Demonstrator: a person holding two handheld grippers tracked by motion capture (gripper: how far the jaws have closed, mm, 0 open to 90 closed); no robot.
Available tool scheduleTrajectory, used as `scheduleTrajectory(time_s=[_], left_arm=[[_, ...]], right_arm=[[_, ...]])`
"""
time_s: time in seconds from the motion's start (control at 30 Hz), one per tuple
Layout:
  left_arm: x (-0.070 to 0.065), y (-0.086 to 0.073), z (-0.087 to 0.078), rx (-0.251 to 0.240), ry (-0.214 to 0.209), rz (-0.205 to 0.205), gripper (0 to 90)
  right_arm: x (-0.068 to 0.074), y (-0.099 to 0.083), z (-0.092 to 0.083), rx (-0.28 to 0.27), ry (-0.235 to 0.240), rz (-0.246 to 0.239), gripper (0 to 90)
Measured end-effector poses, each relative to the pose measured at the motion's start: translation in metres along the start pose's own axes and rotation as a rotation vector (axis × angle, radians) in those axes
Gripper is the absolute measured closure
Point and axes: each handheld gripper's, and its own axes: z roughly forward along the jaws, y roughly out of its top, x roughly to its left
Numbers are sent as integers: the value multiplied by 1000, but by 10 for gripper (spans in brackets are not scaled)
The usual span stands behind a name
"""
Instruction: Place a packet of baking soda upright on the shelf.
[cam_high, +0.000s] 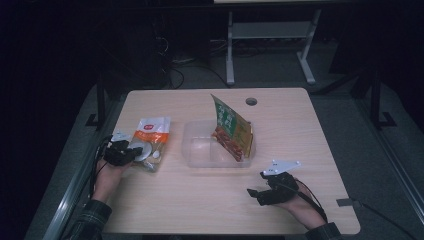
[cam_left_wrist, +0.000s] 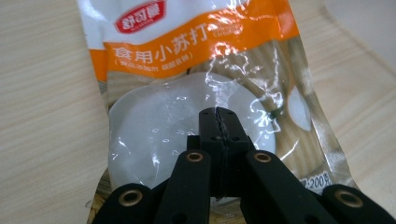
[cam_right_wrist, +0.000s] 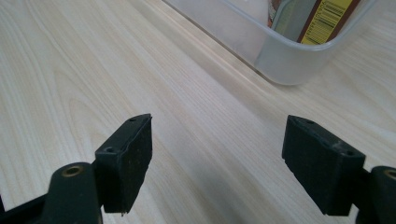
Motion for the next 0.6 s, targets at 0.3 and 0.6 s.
scheduleTrajectory(time_s=[0.3, 0.6], left_arm=[[-3, -11, -11, 11, -34, 8, 900], [-19, -24, -24, 15, -71, 33, 900]], right_arm=[[0, 0, 0, -1, 3, -4, 240], [2, 0, 1, -4, 7, -8, 239]])
